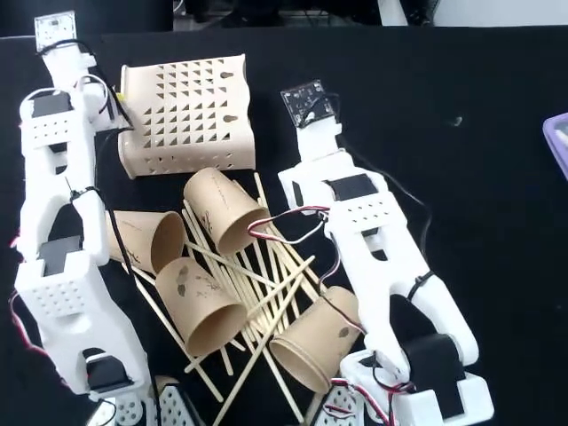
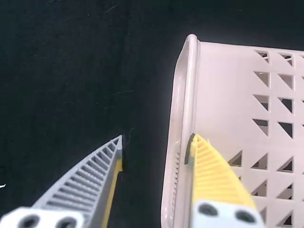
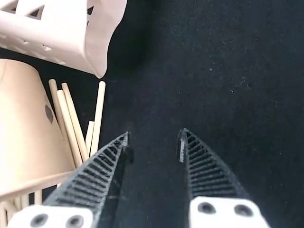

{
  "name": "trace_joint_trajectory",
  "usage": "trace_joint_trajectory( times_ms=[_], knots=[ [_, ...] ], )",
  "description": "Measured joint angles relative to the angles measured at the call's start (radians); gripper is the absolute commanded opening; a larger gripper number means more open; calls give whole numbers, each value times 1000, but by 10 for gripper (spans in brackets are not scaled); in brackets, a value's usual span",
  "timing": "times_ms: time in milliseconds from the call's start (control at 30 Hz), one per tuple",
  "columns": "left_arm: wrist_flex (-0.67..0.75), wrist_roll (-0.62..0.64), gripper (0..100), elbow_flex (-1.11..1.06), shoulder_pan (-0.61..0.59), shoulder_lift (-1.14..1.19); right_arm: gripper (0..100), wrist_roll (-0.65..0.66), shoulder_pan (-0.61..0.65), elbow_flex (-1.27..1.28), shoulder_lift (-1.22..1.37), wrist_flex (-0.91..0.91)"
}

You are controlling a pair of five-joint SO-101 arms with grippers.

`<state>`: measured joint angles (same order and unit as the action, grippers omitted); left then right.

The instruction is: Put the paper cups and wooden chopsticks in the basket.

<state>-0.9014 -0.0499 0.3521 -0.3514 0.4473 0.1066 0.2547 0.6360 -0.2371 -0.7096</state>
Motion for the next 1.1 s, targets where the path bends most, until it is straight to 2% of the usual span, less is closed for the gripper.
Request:
trace_joint_trajectory(
  times_ms=[233, 567, 933, 1000, 1100],
  knots=[
    [2, 2, 227, 17, -3, 35, 161, 0, 0, 0, 0, 0],
    [-8, 2, 227, -15, -155, 126, 160, 0, 0, 0, 0, 0],
    [-9, -3, 227, -35, -198, 150, 160, 0, 0, 0, 0, 0],
    [-38, -3, 227, -17, -230, 152, 160, 0, 0, 0, 0, 0],
    [-153, 5, 229, 66, -275, 130, 160, 0, 0, 0, 0, 0]
  ],
)
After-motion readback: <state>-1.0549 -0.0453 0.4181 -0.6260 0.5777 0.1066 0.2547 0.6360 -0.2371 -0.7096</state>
